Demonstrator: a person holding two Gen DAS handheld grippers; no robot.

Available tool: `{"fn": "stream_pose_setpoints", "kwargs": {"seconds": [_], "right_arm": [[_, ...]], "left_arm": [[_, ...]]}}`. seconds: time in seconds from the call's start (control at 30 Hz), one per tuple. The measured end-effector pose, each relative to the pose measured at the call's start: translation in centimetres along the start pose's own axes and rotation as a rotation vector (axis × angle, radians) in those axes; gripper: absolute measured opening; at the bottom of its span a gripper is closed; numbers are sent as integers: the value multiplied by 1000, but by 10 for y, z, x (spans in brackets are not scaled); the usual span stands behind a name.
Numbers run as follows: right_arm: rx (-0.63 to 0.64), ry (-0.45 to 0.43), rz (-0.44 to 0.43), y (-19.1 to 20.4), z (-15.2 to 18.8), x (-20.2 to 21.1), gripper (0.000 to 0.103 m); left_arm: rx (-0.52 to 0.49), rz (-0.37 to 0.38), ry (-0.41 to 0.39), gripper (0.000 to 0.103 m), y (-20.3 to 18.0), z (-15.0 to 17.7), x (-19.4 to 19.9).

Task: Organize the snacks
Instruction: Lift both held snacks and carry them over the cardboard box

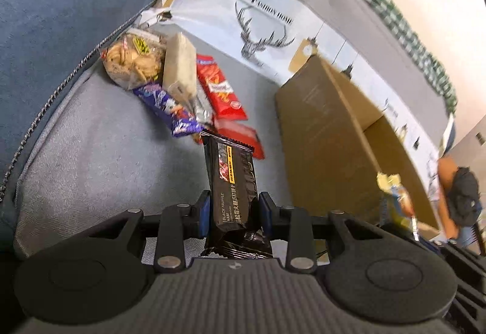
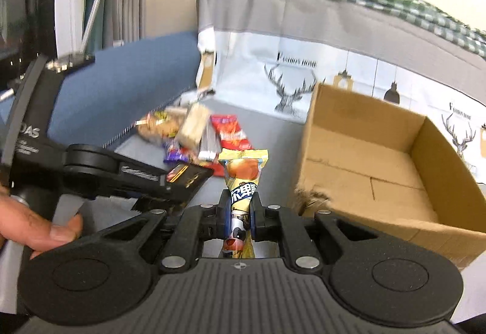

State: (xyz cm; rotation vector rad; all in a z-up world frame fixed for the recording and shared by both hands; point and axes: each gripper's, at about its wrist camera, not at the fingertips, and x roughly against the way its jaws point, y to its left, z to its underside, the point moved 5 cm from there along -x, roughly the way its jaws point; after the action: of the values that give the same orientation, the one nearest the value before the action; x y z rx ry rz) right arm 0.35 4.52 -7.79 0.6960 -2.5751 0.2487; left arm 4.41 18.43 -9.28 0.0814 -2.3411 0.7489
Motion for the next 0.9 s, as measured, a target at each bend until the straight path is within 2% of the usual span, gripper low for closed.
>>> {"fn": "stream_pose_setpoints", "kwargs": {"seconds": [0.07, 0.23, 0.43, 0.6, 0.77, 0.9], "right_arm": [[-16, -6, -7, -9, -3, 0, 11], [-111, -124, -37, -34, -25, 13, 11], [-201, -186, -54, -70, -20, 18, 11], [-279, -223, -58, -102, -22, 13, 11], [-336, -317, 0, -132, -28, 18, 11], [-390, -358, 74, -158, -28, 19, 11]], "left_arm": [[18, 18, -23, 36, 0, -3, 6], [28, 39, -52, 36, -3, -2, 18], [62, 75, -22, 36, -7, 5, 28], [121, 70, -19, 36, -15, 2, 40], [82, 61, -50, 36, -50, -29, 42], [72, 93, -104, 36, -92, -62, 32]]}}
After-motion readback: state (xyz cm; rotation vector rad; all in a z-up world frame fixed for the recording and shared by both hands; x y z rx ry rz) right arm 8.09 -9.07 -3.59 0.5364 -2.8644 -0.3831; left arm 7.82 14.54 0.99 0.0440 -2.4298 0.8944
